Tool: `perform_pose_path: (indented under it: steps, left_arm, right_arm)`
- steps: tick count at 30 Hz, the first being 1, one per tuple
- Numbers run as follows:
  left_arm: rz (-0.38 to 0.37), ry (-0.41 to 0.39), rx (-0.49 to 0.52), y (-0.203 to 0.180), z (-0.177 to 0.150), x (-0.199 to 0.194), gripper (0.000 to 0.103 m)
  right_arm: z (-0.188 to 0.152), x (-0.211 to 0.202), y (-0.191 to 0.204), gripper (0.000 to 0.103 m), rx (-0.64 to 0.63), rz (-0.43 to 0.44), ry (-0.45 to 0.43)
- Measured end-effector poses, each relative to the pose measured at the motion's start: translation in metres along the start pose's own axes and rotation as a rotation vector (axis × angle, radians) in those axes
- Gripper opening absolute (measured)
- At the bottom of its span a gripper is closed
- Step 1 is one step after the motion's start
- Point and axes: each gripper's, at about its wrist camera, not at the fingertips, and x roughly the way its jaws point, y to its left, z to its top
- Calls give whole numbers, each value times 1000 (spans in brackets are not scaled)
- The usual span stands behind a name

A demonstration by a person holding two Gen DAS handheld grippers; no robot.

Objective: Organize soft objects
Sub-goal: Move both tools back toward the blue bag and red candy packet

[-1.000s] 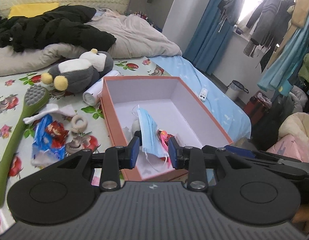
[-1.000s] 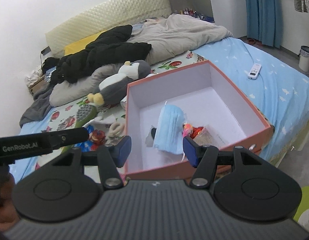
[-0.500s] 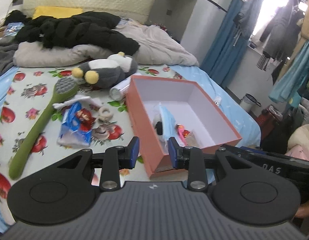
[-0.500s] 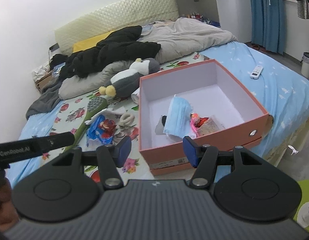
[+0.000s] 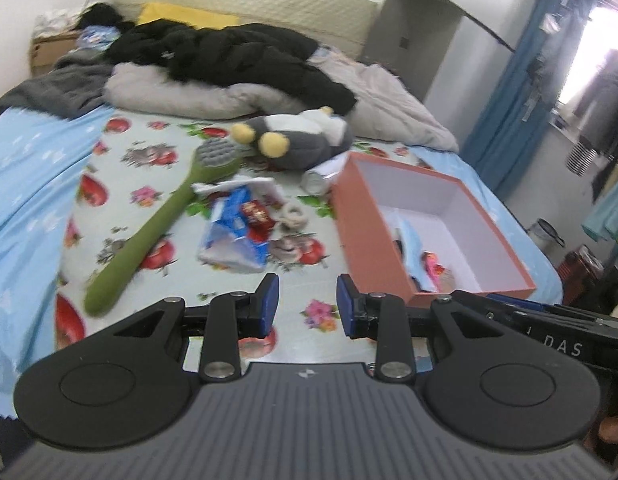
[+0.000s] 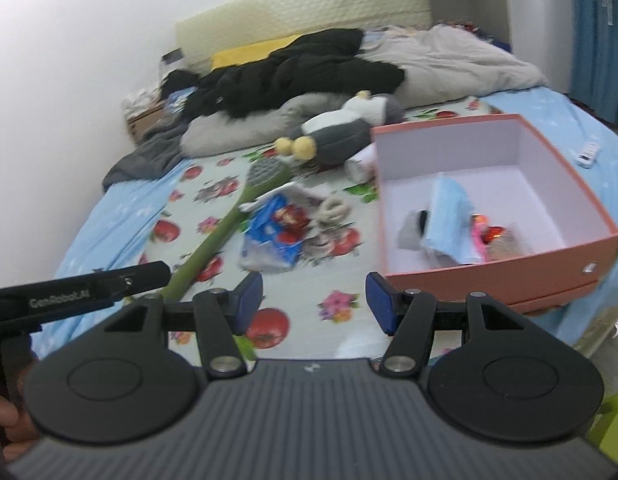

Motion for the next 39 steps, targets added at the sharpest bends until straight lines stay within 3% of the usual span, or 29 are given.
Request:
perform_pose_path:
  steps: [9, 25, 29, 39]
  left_arm:
    - [49, 29, -86, 40, 6, 23, 37]
    - [54, 138, -91, 74, 44, 158, 37]
    - [63, 143, -76, 85, 55, 192, 53]
    - [62, 171, 3, 98, 70, 264, 53]
  right_arm:
    - [12, 39, 17, 60, -14, 52, 80]
    - [64, 165, 12, 59, 5, 67, 228]
    - [74, 211, 10, 59, -15, 72, 279]
    - [92, 307, 8, 59, -21, 94, 358]
